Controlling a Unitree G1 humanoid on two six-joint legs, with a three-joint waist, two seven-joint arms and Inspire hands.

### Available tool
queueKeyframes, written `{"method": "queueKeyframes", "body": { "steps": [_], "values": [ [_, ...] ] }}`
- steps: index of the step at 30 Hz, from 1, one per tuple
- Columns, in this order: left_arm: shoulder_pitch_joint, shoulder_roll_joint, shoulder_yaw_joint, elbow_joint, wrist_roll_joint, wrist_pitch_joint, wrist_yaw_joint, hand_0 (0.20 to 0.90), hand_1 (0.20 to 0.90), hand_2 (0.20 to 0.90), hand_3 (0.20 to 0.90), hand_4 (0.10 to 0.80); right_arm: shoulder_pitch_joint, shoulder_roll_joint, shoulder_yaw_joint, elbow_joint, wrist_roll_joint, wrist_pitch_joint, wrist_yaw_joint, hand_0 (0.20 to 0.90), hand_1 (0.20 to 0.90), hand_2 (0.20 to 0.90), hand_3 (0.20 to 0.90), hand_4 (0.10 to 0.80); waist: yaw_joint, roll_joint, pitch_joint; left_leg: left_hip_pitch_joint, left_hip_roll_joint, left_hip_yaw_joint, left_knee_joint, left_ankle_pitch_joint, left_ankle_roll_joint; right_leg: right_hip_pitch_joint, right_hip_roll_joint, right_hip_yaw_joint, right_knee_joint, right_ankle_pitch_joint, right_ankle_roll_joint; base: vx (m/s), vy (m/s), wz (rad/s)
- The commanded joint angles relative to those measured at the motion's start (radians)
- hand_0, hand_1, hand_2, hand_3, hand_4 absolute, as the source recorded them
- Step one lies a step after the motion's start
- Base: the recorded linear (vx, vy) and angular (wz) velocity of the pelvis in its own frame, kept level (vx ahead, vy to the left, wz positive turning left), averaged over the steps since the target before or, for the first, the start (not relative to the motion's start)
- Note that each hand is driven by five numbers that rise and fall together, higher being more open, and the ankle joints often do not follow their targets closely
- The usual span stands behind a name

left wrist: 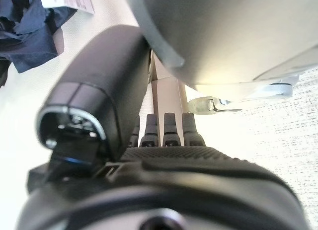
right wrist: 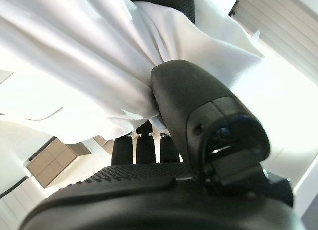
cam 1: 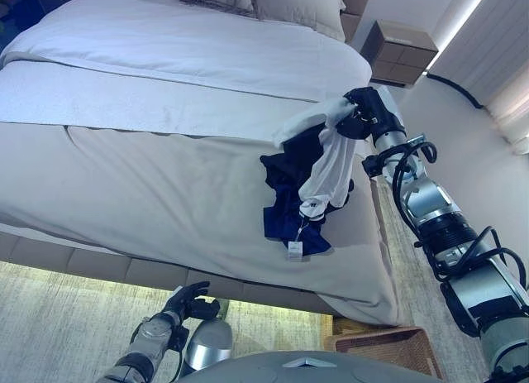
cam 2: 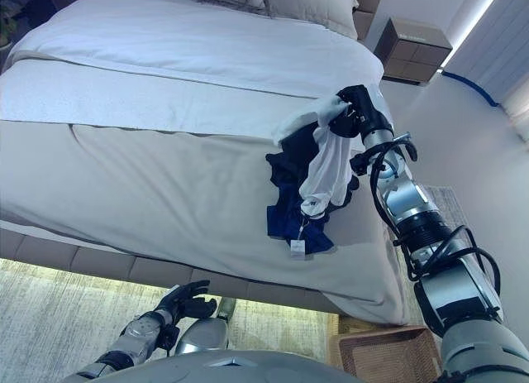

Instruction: Pick up the clothes from the bed and place them into the basket

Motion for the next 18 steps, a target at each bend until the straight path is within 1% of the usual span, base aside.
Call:
{"method": "queueKeyframes", "body": {
  "steps": [1,4,7,13,14,15,16,18],
  "values": [
    [0.060,0.029,-0.084,0.031,0.011,0.013,-0.025,0.900,0.900,0.900,0.900,0.800,-0.196,-0.071,-0.015,-0.052,-0.033,-0.017,0.038,0.900,0.900,0.900,0.900,0.800,0.028,0.025,-0.057,0.117,-0.028,0.061,0.001,-0.194,0.037,-0.058,0.041,-0.025,0.064,-0.010,-0.053,0.000,0.000,0.00],
    [0.049,0.034,-0.090,0.029,0.012,0.022,-0.023,0.900,0.900,0.900,0.900,0.800,-0.200,-0.081,0.024,0.001,-0.048,0.010,0.127,0.900,0.900,0.900,0.900,0.800,0.030,0.015,-0.051,0.115,-0.026,0.061,0.001,-0.192,0.035,-0.059,0.043,-0.025,0.063,-0.006,-0.053,0.005,-0.025,0.02],
    [0.045,0.041,-0.094,0.031,0.009,0.026,-0.013,0.900,0.900,0.900,0.900,0.800,-0.208,-0.089,0.056,0.048,-0.064,0.016,0.183,0.900,0.900,0.900,0.900,0.800,0.034,0.008,-0.043,0.113,-0.025,0.057,0.001,-0.190,0.036,-0.059,0.046,-0.028,0.062,-0.003,-0.053,0.003,-0.038,0.04],
    [0.046,0.054,-0.091,0.033,0.018,0.037,-0.004,0.900,0.900,0.900,0.900,0.800,-0.212,-0.097,0.080,0.071,-0.072,0.031,0.250,0.900,0.900,0.900,0.900,0.800,0.032,0.005,-0.033,0.107,-0.026,0.049,0.001,-0.187,0.037,-0.065,0.049,-0.016,0.063,-0.002,-0.052,0.002,0.000,0.02],
    [0.046,0.056,-0.090,0.032,0.021,0.038,-0.004,0.900,0.900,0.900,0.900,0.800,-0.208,-0.098,0.079,0.070,-0.076,0.033,0.255,0.799,0.799,0.799,0.782,0.682,0.032,0.005,-0.029,0.109,-0.026,0.046,0.001,-0.189,0.037,-0.064,0.050,-0.006,0.064,-0.003,-0.052,-0.002,-0.004,0.05],
    [0.045,0.058,-0.091,0.029,0.023,0.042,-0.005,0.900,0.900,0.900,0.900,0.800,-0.205,-0.099,0.079,0.070,-0.081,0.026,0.252,0.533,0.533,0.533,0.472,0.372,0.029,0.003,-0.030,0.103,-0.027,0.043,0.001,-0.186,0.038,-0.069,0.049,-0.003,0.064,-0.001,-0.051,-0.002,-0.009,0.05],
    [0.044,0.060,-0.090,0.027,0.024,0.043,-0.006,0.900,0.900,0.900,0.900,0.800,-0.204,-0.099,0.079,0.070,-0.081,0.026,0.257,0.300,0.300,0.300,0.200,0.100,0.028,0.003,-0.029,0.101,-0.027,0.042,0.001,-0.185,0.038,-0.072,0.049,-0.001,0.065,-0.001,-0.051,-0.016,-0.003,0.06],
    [0.043,0.062,-0.088,0.028,0.025,0.039,-0.008,0.900,0.900,0.900,0.900,0.800,-0.200,-0.099,0.079,0.066,-0.086,0.020,0.246,0.300,0.300,0.300,0.200,0.100,0.028,0.002,-0.024,0.099,-0.026,0.042,0.001,-0.185,0.039,-0.075,0.049,-0.001,0.068,0.000,-0.049,-0.018,-0.005,0.04]
  ]
}}
